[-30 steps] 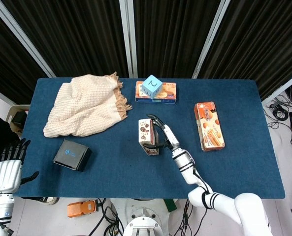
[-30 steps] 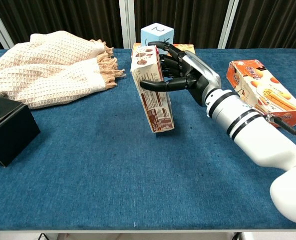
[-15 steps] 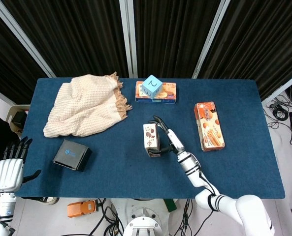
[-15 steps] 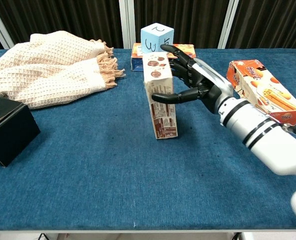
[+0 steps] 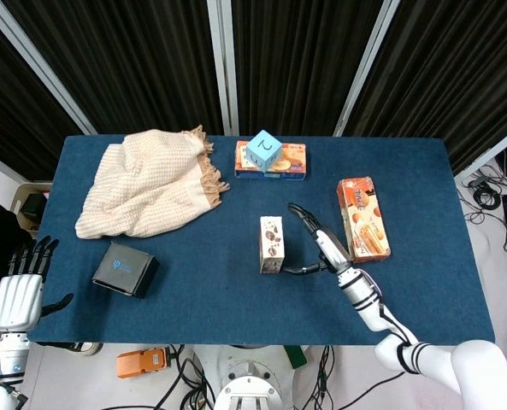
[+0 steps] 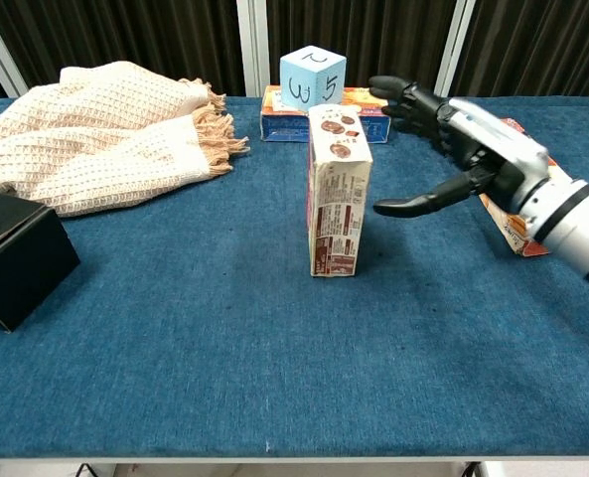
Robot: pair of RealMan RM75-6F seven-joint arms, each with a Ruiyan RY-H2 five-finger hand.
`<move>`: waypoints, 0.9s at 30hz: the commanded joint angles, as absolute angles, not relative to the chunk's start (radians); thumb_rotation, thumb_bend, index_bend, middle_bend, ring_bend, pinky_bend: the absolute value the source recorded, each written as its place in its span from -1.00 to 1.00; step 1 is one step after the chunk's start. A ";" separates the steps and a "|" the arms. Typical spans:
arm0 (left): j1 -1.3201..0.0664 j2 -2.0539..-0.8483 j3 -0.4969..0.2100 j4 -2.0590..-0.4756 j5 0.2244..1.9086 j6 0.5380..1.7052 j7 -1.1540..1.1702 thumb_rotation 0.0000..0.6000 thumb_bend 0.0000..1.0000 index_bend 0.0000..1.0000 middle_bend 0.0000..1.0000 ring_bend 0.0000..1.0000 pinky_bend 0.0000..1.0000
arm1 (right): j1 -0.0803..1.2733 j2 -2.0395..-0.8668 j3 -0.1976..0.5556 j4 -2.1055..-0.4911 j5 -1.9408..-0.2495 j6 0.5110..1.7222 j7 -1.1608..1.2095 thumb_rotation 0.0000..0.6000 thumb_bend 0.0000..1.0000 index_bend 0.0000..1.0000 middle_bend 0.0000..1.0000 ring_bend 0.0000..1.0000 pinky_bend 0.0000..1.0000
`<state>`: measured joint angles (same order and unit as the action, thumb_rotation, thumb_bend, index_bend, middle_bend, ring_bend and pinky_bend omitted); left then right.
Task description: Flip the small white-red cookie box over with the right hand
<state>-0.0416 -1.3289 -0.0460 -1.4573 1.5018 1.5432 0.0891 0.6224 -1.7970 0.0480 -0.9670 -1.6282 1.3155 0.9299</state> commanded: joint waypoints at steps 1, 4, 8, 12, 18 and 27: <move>-0.042 -1.331 -0.046 -1.454 1.500 1.541 0.086 1.00 -1.00 -0.82 -0.89 -1.00 -1.00 | 0.608 -1.601 0.027 -1.214 -1.641 1.300 0.735 1.00 -0.90 -1.00 -1.00 -1.00 -1.00; -0.043 -1.332 -0.044 -1.453 1.501 1.539 0.085 1.00 -1.00 -0.82 -0.89 -1.00 -1.00 | 0.620 -1.473 0.044 -1.424 -1.598 1.230 0.582 1.00 -0.91 -1.00 -1.00 -1.00 -1.00; -0.042 -1.332 -0.042 -1.453 1.506 1.544 0.084 1.00 -1.00 -0.82 -0.89 -1.00 -1.00 | 0.653 -1.346 0.092 -1.677 -1.472 1.104 0.366 1.00 -0.92 -1.00 -1.00 -1.00 -1.00; -0.038 -1.330 -0.040 -1.454 1.507 1.550 0.082 1.00 -1.00 -0.82 -0.89 -1.00 -1.00 | 0.697 -1.312 0.143 -1.799 -1.331 1.013 0.193 1.00 -0.92 -1.00 -1.00 -1.00 -1.00; -0.032 -1.330 -0.036 -1.448 1.502 1.550 0.078 1.00 -1.00 -0.82 -0.89 -1.00 -1.00 | 0.768 -1.376 0.187 -1.823 -1.131 0.963 -0.078 1.00 -0.92 -1.00 -1.00 -1.00 -1.00; -0.028 -1.328 -0.034 -1.445 1.494 1.546 0.076 1.00 -1.00 -0.82 -0.89 -1.00 -1.00 | 0.859 -1.448 0.214 -1.811 -0.915 0.935 -0.291 1.00 -0.92 -1.00 -1.00 -1.00 -1.00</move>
